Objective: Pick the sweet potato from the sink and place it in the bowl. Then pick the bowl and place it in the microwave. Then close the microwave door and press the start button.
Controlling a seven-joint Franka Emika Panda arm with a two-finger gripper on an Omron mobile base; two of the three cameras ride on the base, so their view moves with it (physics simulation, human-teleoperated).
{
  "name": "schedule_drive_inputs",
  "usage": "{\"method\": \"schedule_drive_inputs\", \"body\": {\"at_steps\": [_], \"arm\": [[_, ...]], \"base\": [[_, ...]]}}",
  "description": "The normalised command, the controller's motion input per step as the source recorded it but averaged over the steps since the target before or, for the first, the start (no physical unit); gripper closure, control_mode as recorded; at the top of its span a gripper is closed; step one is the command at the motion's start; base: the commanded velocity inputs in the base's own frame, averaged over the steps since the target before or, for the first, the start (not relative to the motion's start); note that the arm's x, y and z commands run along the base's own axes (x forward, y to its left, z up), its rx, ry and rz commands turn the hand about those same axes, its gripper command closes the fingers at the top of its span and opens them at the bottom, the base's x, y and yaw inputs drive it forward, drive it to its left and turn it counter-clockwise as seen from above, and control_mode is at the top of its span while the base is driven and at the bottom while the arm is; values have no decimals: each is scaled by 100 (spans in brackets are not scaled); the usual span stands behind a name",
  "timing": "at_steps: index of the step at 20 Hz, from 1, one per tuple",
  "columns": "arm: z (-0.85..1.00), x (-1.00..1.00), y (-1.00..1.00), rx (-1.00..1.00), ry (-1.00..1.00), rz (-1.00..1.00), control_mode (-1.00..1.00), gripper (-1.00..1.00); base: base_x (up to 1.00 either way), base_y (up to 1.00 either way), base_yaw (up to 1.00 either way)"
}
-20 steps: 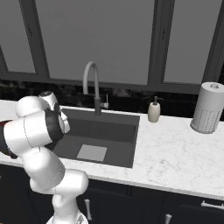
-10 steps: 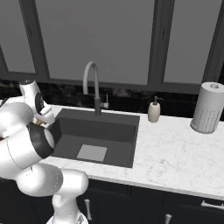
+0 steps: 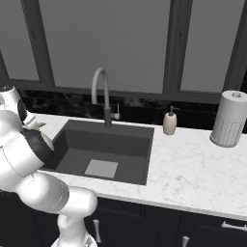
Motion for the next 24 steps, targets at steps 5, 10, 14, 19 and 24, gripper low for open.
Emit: {"method": "schedule_drive_inputs", "body": {"at_steps": [5,10,14,19,24], "arm": [[13,-6,75,0,5,12,-100,100],[-4,-28,50,2,1,8,-100,100],[-21,-6,40,5,0,2,-100,100],[-38,2,30,-1,3,0,-100,100],[-48,9,16,0,7,0,-100,100]], "base": [[0,0,0],[0,0,0],[0,0,0],[0,0,0],[0,0,0]]}}
